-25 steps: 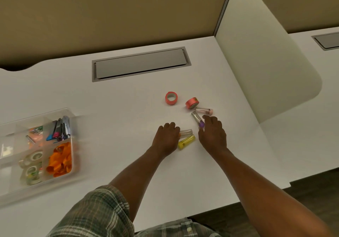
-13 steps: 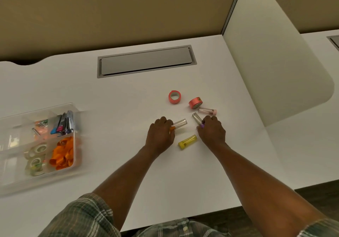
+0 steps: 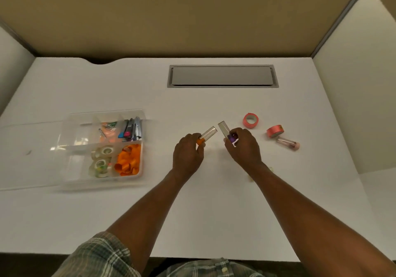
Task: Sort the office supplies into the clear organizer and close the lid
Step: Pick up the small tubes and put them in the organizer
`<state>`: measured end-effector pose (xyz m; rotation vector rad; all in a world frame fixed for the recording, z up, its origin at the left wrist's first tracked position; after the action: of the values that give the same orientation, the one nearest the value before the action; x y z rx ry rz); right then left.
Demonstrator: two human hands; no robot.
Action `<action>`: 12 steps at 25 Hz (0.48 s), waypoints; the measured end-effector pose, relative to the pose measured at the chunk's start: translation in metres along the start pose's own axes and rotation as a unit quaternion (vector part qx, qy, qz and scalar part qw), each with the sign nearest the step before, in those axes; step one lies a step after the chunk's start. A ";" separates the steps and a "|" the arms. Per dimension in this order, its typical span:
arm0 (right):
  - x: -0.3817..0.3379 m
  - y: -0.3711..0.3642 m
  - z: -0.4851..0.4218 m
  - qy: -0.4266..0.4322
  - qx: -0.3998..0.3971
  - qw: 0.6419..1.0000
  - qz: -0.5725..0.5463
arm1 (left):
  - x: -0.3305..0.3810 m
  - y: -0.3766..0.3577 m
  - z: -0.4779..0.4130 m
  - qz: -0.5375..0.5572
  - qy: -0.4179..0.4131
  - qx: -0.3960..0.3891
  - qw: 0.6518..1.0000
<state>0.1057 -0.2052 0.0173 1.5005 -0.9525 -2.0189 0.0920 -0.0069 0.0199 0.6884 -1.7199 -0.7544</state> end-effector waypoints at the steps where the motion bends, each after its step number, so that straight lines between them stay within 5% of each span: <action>1: -0.018 -0.014 0.002 0.014 -0.012 1.000 -0.003 | -0.013 0.015 0.004 0.000 0.008 0.014 1.000; 12: -0.211 -0.178 0.059 0.117 -0.142 0.983 -0.018 | -0.184 0.192 0.073 -0.037 0.168 0.156 0.973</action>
<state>0.1231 0.0765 0.0291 1.5575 -0.5233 -1.8575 0.0521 0.2647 0.0425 1.0390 -1.5170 -0.3898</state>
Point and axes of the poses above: each hand's wrist, its own z-axis away from the middle knuckle, its own y-axis out of the back of the hand, x = y × z, the point moved 6 cm from there along -z, towards the middle knuckle, and after that the axes turned 11 degrees about -y, right-handed, at the moved point
